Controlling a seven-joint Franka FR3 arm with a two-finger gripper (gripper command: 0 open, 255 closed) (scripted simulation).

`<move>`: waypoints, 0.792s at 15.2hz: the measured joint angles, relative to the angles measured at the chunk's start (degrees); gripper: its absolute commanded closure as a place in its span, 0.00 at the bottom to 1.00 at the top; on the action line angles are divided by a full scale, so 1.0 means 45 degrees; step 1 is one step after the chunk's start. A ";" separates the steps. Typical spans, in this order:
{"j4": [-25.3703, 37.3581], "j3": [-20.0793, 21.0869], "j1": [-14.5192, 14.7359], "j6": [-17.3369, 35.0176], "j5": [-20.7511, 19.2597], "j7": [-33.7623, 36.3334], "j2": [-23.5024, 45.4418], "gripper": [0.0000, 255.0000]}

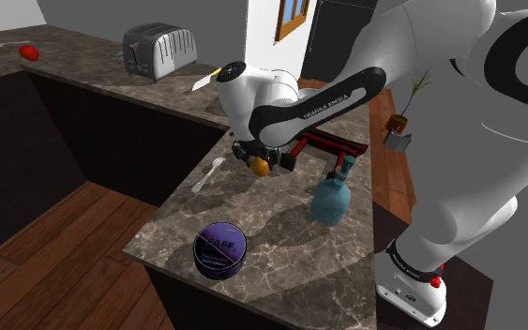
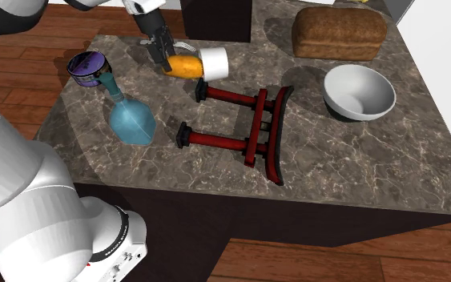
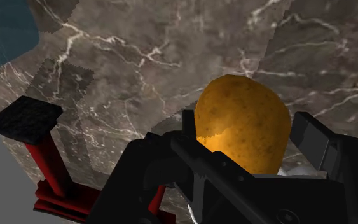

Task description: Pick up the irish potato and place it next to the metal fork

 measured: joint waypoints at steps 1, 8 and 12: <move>0.0061 0.0034 -0.0033 -0.0117 0.0133 -0.0121 -0.0136 1.00; 0.0553 0.0168 -0.0212 -0.0926 0.0899 -0.0886 -0.0948 1.00; 0.0943 0.0192 -0.0279 -0.1452 0.1247 -0.1291 -0.1317 1.00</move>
